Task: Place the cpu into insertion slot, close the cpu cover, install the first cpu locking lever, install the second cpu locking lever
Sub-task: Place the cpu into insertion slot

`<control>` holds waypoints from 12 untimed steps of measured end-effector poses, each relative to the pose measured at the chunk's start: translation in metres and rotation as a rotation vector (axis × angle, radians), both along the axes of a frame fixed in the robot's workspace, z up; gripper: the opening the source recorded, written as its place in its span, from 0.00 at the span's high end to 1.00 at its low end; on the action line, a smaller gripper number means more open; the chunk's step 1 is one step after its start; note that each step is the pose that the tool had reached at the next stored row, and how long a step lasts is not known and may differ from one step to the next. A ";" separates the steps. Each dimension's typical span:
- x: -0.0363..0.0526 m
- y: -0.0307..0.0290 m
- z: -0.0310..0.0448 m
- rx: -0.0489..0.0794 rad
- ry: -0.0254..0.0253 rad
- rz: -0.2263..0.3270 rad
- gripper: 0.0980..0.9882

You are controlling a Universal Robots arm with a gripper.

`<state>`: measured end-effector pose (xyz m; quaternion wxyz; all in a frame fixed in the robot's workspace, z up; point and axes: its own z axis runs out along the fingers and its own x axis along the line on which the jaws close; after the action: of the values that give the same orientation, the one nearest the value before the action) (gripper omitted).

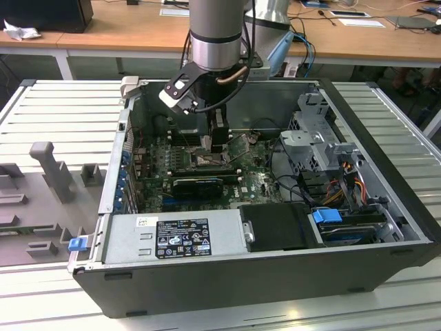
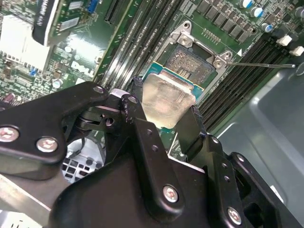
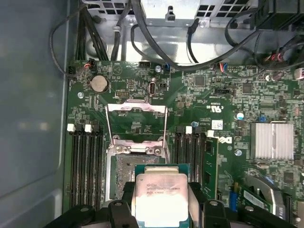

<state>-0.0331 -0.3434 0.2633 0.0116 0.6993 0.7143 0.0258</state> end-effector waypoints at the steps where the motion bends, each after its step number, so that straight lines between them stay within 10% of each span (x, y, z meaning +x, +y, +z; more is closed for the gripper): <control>1: 0.0000 0.0015 -0.0017 0.000 0.0000 -0.002 0.52; 12: -0.0061 0.0169 -0.0339 0.000 -0.0001 -0.016 0.52</control>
<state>-0.0392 -0.3265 0.2293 0.0117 0.7050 0.7087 0.0258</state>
